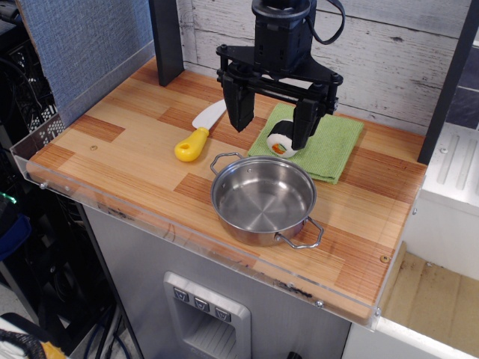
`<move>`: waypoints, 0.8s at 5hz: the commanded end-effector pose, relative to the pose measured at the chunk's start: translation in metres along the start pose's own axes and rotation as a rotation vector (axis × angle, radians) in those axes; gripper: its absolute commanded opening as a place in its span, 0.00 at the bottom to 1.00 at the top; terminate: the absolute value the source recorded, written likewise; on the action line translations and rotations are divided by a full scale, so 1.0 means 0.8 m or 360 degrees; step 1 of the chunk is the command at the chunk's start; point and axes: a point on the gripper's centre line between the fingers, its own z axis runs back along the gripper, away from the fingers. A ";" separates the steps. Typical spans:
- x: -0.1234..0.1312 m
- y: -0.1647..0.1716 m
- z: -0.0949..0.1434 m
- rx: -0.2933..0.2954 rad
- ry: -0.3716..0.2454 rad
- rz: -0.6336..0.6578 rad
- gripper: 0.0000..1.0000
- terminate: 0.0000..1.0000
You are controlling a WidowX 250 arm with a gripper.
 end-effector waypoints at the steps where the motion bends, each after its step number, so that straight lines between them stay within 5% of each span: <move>1: 0.000 0.000 0.000 0.0000 0.0000 0.0000 1.00 0.00; 4: 0.072 0.042 -0.032 0.0019 -0.0106 0.0106 1.00 0.00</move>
